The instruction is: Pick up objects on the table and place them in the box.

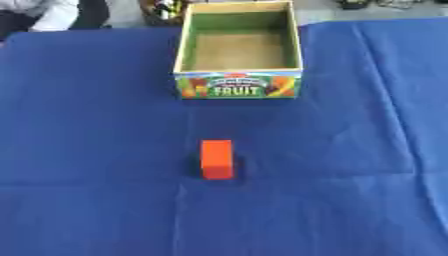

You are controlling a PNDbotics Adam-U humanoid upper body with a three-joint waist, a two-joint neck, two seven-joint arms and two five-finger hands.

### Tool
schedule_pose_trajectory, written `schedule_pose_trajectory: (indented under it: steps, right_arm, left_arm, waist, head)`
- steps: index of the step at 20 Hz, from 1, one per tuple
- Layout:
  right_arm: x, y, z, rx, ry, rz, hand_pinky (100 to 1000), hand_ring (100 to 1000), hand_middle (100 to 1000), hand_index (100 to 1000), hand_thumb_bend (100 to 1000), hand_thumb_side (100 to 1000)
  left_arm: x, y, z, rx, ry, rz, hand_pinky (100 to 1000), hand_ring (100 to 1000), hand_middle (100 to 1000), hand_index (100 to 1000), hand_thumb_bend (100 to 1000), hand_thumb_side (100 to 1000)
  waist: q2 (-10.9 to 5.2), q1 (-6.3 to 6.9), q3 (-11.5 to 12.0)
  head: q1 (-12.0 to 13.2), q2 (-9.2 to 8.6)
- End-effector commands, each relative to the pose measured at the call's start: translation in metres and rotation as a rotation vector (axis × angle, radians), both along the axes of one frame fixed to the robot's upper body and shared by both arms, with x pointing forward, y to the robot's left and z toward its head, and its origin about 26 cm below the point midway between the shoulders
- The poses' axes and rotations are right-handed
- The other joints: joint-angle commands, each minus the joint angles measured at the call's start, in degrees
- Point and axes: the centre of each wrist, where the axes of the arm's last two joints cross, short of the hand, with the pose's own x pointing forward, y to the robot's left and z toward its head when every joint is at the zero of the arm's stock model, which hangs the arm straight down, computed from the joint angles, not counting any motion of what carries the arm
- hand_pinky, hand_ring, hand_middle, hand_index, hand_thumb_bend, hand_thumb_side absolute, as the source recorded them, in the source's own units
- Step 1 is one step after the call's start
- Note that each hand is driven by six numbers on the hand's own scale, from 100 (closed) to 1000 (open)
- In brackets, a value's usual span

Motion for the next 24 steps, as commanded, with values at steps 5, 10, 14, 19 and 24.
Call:
schedule_pose_trajectory:
  steps: [5,10,14,19,24]
  right_arm:
    - [-0.003,-0.001,0.011,-0.023,-0.036,-0.005,678,704,536,748,100,863]
    - [-0.003,0.001,0.015,-0.053,-0.032,-0.004,699,728,556,763,100,910]
    - [-0.001,0.011,0.037,-0.218,-0.029,-0.007,737,769,602,796,100,1000]
    - [0.000,0.036,0.070,-0.494,0.002,-0.045,764,779,636,824,128,1000]
    - [-0.001,0.065,0.095,-0.729,-0.003,-0.068,789,784,672,839,236,1000]
  left_arm:
    - [-0.003,0.006,0.008,0.022,-0.026,0.017,397,737,646,723,100,1000]
    - [-0.003,0.006,0.008,0.023,-0.026,0.017,397,737,646,723,100,1000]
    - [-0.003,0.005,0.008,0.024,-0.021,0.011,396,737,646,723,100,1000]
    - [-0.003,0.004,0.007,0.027,-0.014,0.002,396,737,646,723,100,1000]
    - [-0.003,0.003,0.006,0.030,-0.007,-0.005,396,737,646,722,100,1000]
  waist:
    - [-1.01,-0.16,-0.1]
    - [-1.04,-0.15,-0.1]
    - [-1.24,-0.22,0.0]
    - [-1.69,-0.30,0.5]
    - [-2.10,-0.36,1.0]
  head:
    - [0.1,-0.08]
    - [0.2,0.00]
    - [-0.2,0.06]
    - [-0.7,0.13]
    - [-1.1,0.18]
